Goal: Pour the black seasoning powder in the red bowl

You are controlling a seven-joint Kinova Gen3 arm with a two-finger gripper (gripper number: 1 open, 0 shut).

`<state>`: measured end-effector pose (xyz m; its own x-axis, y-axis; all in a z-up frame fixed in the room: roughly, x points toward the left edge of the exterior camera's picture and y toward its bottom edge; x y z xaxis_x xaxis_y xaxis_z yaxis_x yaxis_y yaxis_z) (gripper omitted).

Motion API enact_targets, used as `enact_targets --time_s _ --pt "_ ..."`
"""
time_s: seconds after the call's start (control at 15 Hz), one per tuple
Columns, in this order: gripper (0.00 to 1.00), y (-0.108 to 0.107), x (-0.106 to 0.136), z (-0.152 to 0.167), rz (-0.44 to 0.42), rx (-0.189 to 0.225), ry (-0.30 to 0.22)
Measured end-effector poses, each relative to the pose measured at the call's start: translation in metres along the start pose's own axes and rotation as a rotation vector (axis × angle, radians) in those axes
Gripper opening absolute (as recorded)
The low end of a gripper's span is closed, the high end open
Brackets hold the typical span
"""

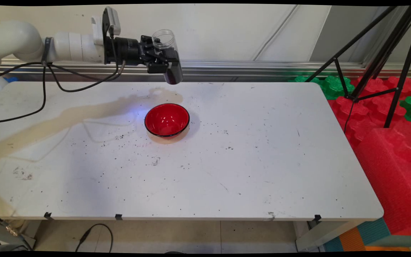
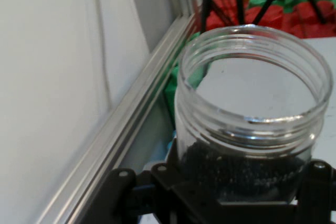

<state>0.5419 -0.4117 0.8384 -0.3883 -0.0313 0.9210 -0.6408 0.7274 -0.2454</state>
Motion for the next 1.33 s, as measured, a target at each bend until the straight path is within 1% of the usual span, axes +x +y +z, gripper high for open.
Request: enact_targets --time_s 0.27,0.53,0.93,1.33 --pt "0.0 -0.011 -0.011 0.002 0.02 0.032 -0.024" --pt "0.0 -0.019 -0.023 0.005 0.043 0.049 -0.052" --pt "0.0 -0.026 -0.039 0.009 0.088 0.058 -0.091" --pt "0.0 -0.027 -0.047 0.012 0.131 0.057 -0.107"
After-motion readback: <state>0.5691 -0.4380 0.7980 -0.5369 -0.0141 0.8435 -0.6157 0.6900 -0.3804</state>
